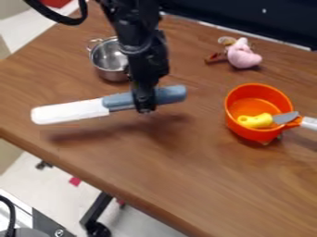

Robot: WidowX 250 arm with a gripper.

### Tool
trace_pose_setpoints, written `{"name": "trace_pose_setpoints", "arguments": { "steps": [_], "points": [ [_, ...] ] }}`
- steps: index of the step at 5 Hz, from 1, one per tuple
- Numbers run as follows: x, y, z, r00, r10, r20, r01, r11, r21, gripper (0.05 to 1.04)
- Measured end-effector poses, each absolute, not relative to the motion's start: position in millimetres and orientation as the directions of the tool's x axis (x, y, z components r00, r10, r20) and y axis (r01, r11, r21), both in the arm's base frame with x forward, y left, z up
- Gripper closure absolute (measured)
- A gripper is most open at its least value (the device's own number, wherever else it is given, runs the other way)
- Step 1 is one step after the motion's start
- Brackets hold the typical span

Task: Move the knife aside the silver pot

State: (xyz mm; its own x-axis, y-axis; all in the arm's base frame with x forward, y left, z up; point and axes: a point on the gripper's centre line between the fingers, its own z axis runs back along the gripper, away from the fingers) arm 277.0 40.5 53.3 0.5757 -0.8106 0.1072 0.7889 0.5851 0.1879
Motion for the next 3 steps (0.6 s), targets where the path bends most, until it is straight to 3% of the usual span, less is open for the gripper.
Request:
{"name": "trace_pose_setpoints", "arguments": {
  "steps": [1,2,3],
  "points": [
    [271.0,42.2,44.1,0.462,-0.885,0.053,0.859,0.461,0.222,0.717],
    [271.9,39.4,37.7,0.382,-0.922,0.067,0.882,0.386,0.27,0.717],
    [278.1,39.4,24.4,0.359,-0.932,0.049,0.91,0.361,0.204,0.717]
  ]
}}
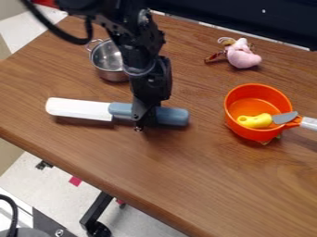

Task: Move the knife aside the silver pot

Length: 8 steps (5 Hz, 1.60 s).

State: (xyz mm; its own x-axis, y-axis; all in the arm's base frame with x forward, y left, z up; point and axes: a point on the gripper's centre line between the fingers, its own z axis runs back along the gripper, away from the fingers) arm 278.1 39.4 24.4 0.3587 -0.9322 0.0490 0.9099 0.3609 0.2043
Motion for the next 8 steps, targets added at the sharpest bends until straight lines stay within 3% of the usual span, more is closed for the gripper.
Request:
{"name": "trace_pose_setpoints", "arguments": {
  "steps": [1,3,5,6,8],
  "points": [
    [289.9,39.8,22.4,0.385,-0.921,0.056,0.904,0.389,0.175,0.65],
    [295.4,44.0,32.7,0.439,-0.893,0.101,0.883,0.45,0.133,0.105],
    [295.0,47.1,38.4,0.476,-0.872,0.114,0.869,0.487,0.094,0.084],
    [298.3,50.6,45.9,0.556,-0.827,0.08,0.823,0.562,0.085,0.084],
    [315.9,58.0,73.3,0.776,-0.623,0.095,0.618,0.782,0.084,0.084]
  ]
}}
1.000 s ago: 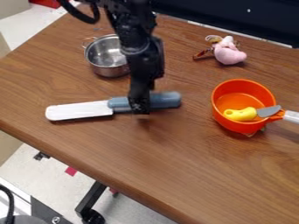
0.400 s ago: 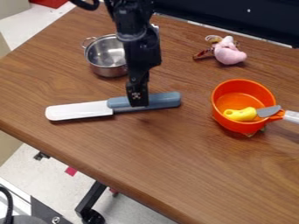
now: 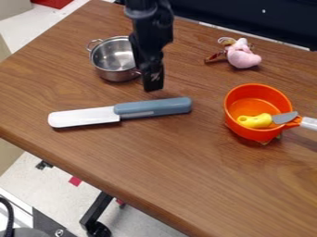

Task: Move the knife aside the silver pot

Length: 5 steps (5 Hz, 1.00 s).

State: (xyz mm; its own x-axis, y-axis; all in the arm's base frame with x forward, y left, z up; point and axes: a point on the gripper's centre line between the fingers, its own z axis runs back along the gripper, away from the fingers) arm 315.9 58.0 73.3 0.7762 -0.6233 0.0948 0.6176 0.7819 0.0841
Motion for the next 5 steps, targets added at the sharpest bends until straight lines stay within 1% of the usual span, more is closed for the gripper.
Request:
{"name": "trace_pose_setpoints", "arguments": {
  "steps": [1,2,3,4,5],
  "points": [
    [322.9,61.2,81.4,0.907,-0.403,0.12,0.39,0.913,0.118,0.084],
    [324.3,62.1,91.1,0.977,-0.169,0.13,0.156,0.983,0.099,0.084],
    [330.8,63.8,110.3,0.984,0.021,0.175,-0.038,0.995,0.092,0.084],
    [341.5,58.9,132.8,0.971,0.133,0.201,-0.144,0.989,0.041,0.084],
    [352.2,52.5,147.0,0.941,0.237,0.242,-0.252,0.967,0.032,0.084]
  ]
}}
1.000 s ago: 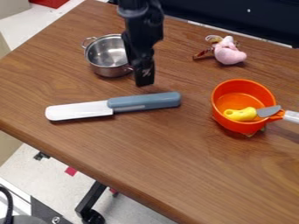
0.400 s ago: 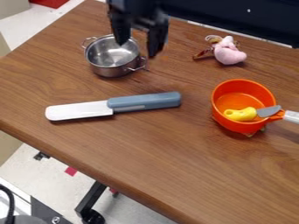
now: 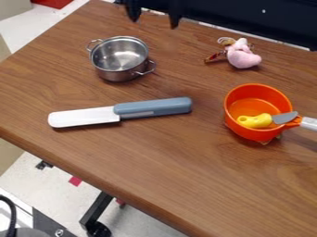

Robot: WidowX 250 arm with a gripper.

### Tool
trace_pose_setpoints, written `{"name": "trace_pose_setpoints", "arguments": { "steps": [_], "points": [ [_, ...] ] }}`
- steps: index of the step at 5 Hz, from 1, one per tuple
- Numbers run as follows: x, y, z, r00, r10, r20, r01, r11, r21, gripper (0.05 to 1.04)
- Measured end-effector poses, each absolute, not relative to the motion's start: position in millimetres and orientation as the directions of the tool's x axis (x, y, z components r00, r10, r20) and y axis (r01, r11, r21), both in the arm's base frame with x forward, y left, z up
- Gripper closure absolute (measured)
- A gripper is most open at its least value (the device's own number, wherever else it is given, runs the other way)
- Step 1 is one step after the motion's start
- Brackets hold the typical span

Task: Move the knife aside the silver pot

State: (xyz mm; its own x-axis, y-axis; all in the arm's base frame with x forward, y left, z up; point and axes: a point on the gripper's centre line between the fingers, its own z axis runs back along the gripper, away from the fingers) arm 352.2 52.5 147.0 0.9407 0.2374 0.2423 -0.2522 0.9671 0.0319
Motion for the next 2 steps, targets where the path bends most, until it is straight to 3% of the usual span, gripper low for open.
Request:
{"name": "trace_pose_setpoints", "arguments": {
  "steps": [1,2],
  "points": [
    [373.0,61.3,147.3,0.896,0.347,0.277,-0.376,0.925,0.06,0.084],
    [392.7,74.2,135.5,0.875,0.411,0.257,-0.441,0.894,0.072,0.084]
  ]
}}
